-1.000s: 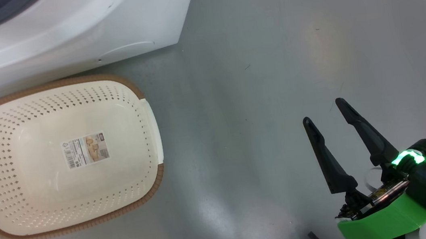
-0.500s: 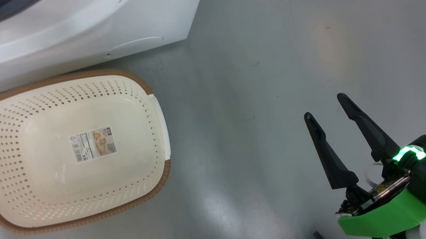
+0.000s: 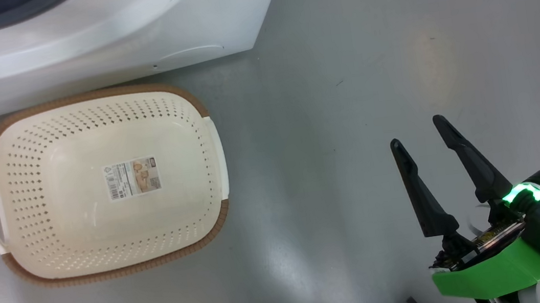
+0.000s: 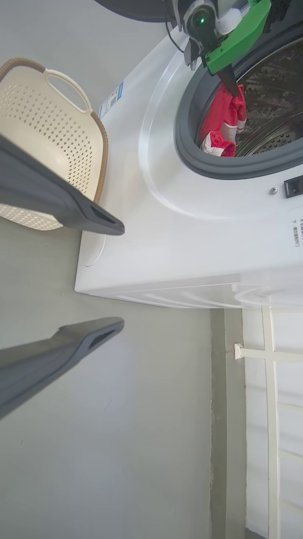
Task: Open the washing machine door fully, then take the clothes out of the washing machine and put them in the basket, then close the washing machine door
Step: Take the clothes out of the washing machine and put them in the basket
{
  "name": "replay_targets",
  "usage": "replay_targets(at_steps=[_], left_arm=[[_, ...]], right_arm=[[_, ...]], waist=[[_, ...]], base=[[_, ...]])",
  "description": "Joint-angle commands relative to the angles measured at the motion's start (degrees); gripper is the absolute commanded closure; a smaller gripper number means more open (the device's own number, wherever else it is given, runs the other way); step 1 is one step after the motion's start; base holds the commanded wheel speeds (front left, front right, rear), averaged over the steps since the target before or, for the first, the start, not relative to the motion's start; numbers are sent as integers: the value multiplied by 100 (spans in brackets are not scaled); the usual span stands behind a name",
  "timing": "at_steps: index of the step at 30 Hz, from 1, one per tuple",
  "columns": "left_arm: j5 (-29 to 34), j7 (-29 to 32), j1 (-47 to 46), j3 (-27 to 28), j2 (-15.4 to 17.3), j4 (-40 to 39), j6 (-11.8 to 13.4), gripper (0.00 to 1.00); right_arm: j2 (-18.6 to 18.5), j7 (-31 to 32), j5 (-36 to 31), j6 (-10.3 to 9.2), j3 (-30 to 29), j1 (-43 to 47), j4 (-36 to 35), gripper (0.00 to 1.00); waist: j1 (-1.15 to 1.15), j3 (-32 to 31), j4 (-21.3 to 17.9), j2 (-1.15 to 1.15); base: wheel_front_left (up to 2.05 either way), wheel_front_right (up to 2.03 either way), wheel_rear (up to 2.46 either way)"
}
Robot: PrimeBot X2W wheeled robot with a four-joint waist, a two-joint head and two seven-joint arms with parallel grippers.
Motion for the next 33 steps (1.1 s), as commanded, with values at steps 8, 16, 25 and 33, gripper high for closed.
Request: replay_targets(at_steps=[8, 16, 25, 33], left_arm=[[-170, -154, 665, 455, 368, -1649, 125, 100], [-2, -150, 1286, 484, 565, -3033, 459, 100], [245, 44, 2159, 392, 809, -4786, 896, 100], [485, 243, 2729, 373, 985, -6104, 1316, 100]], right_arm=[[-6, 20, -55, 9, 53, 85, -194, 0], [-1, 49, -75, 9, 29, 98, -234, 0], [-5, 59, -78, 9, -16, 92, -272, 0], [-3, 57, -83, 9, -52, 65, -281, 0]], waist=[[0, -25, 156, 0], [0, -39, 259, 0], [0, -25, 355, 0], [0, -10, 439, 0]], base=[[0, 0, 0], [0, 0, 0], [0, 0, 0], [0, 0, 0]])
